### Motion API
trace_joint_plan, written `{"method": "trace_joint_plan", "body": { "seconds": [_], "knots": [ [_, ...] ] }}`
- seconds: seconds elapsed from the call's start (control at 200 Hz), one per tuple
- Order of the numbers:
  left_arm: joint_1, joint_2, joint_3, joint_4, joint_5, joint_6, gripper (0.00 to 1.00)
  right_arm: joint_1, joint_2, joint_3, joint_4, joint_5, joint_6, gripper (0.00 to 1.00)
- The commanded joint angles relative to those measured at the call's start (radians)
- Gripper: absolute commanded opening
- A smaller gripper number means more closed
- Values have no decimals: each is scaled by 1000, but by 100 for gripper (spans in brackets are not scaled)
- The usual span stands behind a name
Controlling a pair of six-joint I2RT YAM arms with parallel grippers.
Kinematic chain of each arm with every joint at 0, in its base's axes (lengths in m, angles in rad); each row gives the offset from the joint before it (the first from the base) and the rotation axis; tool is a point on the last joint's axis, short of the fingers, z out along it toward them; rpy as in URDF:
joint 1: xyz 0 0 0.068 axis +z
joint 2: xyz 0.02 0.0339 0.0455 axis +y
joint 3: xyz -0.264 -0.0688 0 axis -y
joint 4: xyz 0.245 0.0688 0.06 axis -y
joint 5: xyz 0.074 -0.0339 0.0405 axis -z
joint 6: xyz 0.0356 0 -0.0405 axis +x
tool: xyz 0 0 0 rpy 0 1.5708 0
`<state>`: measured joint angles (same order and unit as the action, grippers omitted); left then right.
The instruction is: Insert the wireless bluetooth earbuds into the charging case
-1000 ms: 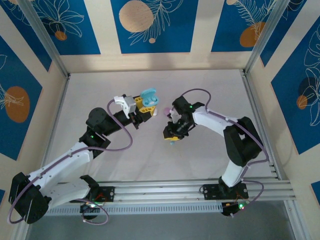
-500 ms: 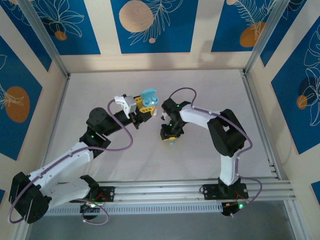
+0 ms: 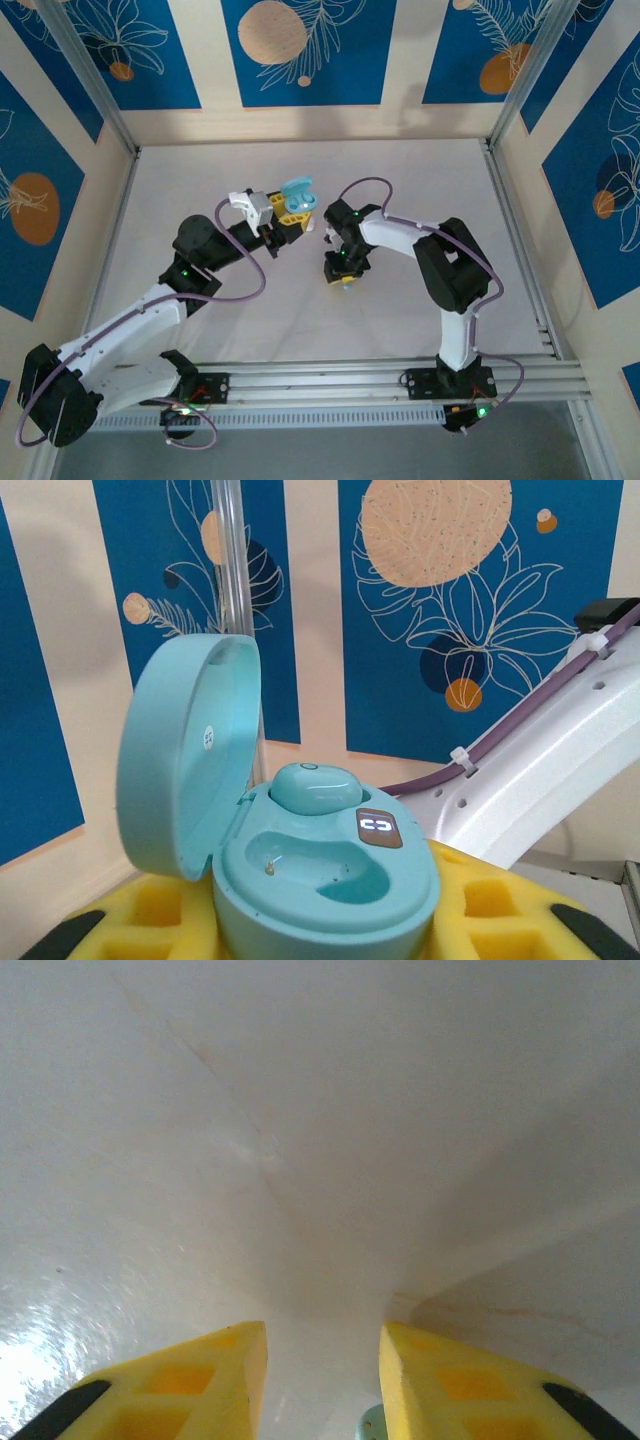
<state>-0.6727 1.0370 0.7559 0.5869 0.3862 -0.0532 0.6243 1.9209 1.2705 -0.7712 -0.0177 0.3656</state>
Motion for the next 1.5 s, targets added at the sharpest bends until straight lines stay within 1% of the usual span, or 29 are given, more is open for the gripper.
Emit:
{"method": "trace_joint_plan", "body": {
  "seconds": [0.0,0.22,0.57,0.77,1.341,1.496],
  "knots": [
    [-8,-15,-6,24,-16,0,35,-7,-51,-30,-41,9,-10,35],
    [-7,-14,-2,22,-17,-4,35,-11,-68,-7,-37,-14,-9,35],
    [-8,-32,-10,8,-26,3,35,-28,20,53,-26,2,-39,35],
    [-8,-37,-13,2,-32,7,35,-30,41,32,-23,-13,-43,35],
    [-8,-26,-10,9,-31,-1,35,-20,-67,-70,-37,-56,-14,34],
    [-8,-24,-5,10,-33,-5,35,-15,-75,-77,-53,-41,-6,34]
  ]
}}
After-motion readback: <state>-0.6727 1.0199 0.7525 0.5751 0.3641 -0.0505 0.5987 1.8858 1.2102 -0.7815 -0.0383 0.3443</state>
